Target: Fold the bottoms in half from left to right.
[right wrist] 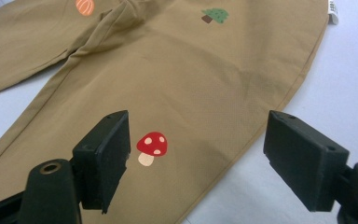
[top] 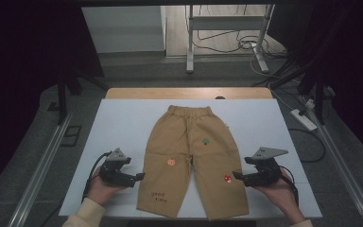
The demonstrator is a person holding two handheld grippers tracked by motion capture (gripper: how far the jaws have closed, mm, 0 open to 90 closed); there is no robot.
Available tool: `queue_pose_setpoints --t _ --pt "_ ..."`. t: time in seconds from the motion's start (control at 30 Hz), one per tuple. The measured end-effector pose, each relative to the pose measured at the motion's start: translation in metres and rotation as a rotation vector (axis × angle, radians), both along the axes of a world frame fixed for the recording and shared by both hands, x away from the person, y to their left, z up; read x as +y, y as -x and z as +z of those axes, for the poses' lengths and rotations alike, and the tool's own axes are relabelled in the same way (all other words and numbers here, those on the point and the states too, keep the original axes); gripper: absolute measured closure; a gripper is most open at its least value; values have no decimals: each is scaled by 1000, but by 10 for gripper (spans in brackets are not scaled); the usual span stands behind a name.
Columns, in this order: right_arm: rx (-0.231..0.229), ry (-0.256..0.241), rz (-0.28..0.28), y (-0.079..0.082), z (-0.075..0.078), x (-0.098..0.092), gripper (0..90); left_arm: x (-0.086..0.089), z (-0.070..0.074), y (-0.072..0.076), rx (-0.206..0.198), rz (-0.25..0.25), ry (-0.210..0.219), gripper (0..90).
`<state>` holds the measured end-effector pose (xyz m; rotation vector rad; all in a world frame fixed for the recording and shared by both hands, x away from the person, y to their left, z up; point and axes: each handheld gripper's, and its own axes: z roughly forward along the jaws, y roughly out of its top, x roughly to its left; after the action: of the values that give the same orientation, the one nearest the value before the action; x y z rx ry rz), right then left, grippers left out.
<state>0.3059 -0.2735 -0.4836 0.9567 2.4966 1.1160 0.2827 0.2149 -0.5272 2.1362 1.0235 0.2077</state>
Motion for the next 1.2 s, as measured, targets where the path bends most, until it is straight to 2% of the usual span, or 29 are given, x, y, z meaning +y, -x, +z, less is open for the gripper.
queue_pose_setpoints --t 0.57,1.0,1.2 --pt "10 1 11 0 -3 7 230 3 -1 0 3 7 -2 101" --pt "11 -3 36 0 -4 18 230 4 -1 0 1 13 2 103" --pt "13 -5 65 1 -4 26 231 4 -1 -1 2 16 1 103"
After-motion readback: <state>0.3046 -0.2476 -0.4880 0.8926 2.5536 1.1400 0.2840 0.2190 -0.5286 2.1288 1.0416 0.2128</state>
